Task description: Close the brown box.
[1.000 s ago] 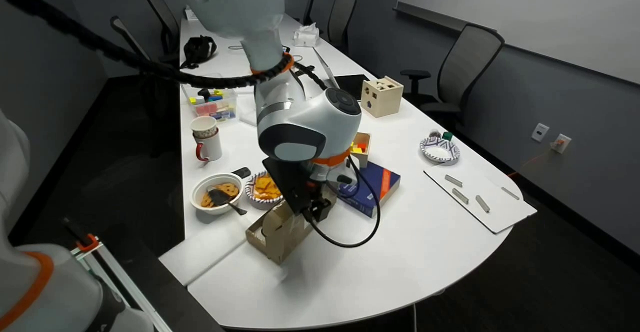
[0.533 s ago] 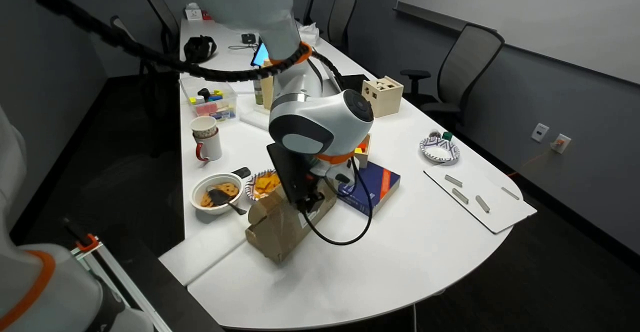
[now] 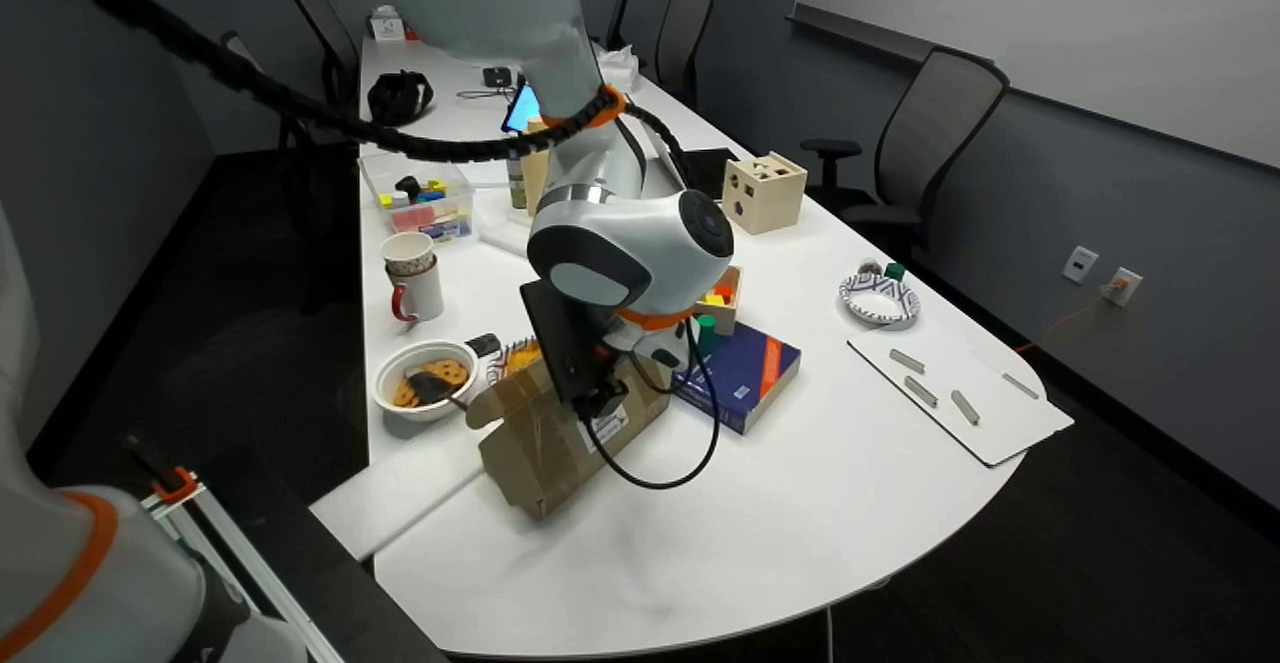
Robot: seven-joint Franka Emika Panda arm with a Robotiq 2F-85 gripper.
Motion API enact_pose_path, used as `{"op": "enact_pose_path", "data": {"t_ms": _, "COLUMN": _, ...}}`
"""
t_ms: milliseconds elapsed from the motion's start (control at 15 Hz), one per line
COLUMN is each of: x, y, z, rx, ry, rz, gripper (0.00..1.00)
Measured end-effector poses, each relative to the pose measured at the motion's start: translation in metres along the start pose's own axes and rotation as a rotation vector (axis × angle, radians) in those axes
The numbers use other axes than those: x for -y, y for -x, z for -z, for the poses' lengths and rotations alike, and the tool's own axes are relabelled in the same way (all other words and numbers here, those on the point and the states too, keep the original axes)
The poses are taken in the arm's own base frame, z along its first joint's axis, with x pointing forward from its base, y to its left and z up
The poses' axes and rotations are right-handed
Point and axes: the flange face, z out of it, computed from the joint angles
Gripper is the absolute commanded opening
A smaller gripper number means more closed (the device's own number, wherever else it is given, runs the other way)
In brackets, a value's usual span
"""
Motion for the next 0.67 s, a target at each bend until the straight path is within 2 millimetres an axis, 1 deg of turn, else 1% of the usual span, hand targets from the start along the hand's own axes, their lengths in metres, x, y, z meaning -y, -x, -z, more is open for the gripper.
{"op": "enact_pose_path", "data": {"t_ms": 667, "x": 0.028, "y": 0.015, "z": -0.022, "rx": 0.067, "ry": -0.104, "rz": 0.102, "gripper": 1.00}}
